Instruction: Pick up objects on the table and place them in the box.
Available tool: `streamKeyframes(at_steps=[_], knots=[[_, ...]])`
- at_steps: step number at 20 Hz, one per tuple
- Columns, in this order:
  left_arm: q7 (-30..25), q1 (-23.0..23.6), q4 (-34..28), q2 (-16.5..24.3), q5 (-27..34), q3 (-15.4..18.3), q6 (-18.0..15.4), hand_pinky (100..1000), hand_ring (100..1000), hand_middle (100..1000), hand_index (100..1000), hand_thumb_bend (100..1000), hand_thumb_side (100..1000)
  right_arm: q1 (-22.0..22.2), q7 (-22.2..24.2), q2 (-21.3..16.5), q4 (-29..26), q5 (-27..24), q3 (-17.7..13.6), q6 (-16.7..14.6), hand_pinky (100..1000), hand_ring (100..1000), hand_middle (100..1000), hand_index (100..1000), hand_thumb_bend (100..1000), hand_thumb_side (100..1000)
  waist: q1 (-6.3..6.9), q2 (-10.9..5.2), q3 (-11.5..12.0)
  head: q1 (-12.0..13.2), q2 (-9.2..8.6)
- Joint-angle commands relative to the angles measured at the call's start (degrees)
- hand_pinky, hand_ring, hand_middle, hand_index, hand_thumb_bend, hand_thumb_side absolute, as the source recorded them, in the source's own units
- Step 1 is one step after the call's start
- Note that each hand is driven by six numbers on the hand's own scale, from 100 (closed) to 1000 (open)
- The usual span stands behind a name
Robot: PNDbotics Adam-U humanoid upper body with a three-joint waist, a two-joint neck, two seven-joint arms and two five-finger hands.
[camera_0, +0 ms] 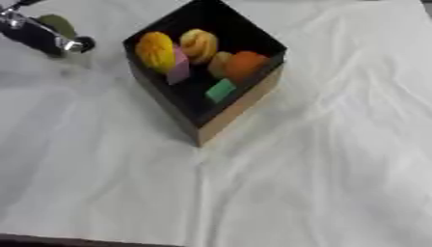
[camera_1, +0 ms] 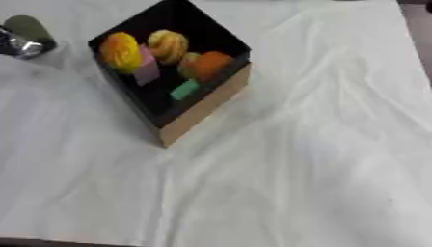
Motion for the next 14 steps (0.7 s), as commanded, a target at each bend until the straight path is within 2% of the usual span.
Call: streamKeyframes(at_steps=[1,4,8,14], knots=[[1.5,0.5,1.5,5.2,0.0,3.2,1.6,839,861,797,860,530,100,-0.1,-0.4,-2.2,-0.8,0.3,-1.2,-0.1,882,879,708,757,100,360,0.63,-1.41,0.1,0.3,-0.6],[1.1,0.9,5.0,6.2,0.2,4.8,2.6,844,864,801,864,546,100,0.1,-0.5,-2.3,-0.8,0.5,-1.2,-0.1,882,879,708,758,100,361,0.42,-1.36,0.0,0.9,-0.97],[0.1,0.6,9.6,6.0,0.4,6.2,3.4,851,866,819,884,515,100,0.2,-0.6,-2.2,-0.8,0.6,-1.3,-0.2,883,879,708,758,100,365,0.27,-1.18,-0.2,1.2,-2.23],[1.8,-1.3,16.2,4.3,1.5,7.4,5.1,851,849,814,882,439,100,0.3,-0.7,-2.0,-0.8,0.7,-1.4,-0.3,883,879,707,757,100,371,0.23,-0.68,-0.8,1.7,-3.29]])
